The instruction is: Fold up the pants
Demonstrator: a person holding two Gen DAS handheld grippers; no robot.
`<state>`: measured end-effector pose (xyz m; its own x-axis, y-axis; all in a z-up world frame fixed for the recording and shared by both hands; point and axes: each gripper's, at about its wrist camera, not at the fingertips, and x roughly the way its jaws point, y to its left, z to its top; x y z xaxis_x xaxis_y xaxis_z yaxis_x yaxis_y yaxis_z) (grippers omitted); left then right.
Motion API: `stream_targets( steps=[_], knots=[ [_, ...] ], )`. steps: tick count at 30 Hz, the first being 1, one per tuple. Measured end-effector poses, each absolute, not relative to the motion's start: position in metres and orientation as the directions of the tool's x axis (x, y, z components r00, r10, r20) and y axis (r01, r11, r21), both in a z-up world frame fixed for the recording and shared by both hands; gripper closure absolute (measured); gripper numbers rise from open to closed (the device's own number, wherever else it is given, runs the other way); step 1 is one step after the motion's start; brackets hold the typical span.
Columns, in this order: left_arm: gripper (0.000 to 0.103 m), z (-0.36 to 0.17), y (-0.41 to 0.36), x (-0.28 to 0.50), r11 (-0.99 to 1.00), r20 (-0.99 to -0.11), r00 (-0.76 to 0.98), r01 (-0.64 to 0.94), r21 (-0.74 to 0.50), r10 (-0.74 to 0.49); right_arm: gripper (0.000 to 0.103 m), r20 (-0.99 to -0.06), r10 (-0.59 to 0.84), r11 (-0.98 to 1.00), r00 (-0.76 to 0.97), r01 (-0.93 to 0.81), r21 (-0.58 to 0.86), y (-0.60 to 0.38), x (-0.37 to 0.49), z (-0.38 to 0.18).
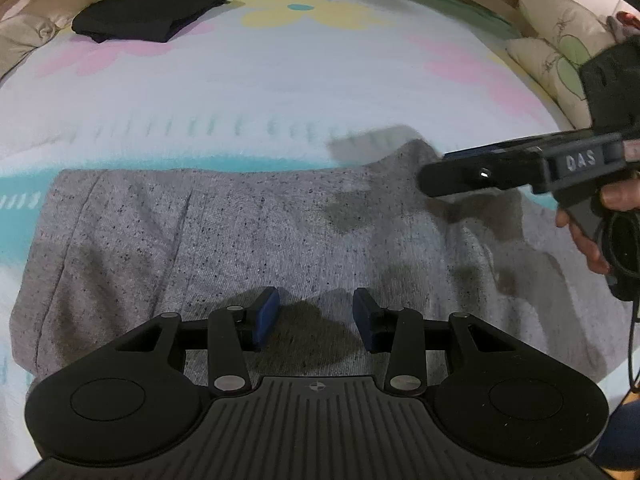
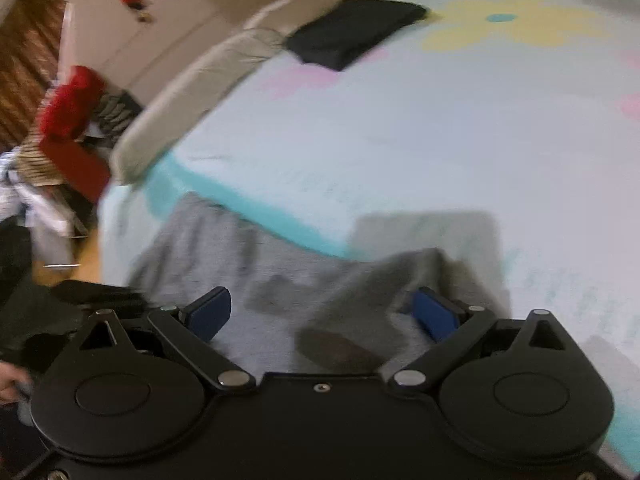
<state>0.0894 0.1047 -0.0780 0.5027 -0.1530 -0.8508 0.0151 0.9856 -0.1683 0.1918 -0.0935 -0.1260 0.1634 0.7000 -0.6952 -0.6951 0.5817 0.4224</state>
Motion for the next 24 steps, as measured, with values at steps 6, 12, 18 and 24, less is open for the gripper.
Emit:
stream_targets(
  steps=[6,12,18,24],
  knots=[
    [0.064,-0.078,0.105,0.086,0.985,-0.851,0.501,0.013,-0.171,-0.155,0.005,-0.723,0.659,0.606,0.205,-0.715,0.349,-0.112,0.187,-0.122],
    [0.064,-0.079,0.105,0.088,0.987,-0.852,0.503,0.011,-0.162,-0.146,0.004,-0.635,0.772,0.449,0.025,-0.728,0.518,-0.109,0.188,-0.129],
    [0.064,-0.080,0.100,0.087,0.988,-0.850,0.508,0.017,-0.151,-0.139,0.003,-0.555,0.828,0.462,0.078,-0.657,0.596,-0.090,0.213,-0.144],
    [0.064,-0.078,0.100,0.085,0.988,-0.848,0.511,0.019,-0.153,-0.141,0.005,-0.522,0.834,0.509,0.180,-0.619,0.598,-0.097,0.225,-0.142]
  ],
)
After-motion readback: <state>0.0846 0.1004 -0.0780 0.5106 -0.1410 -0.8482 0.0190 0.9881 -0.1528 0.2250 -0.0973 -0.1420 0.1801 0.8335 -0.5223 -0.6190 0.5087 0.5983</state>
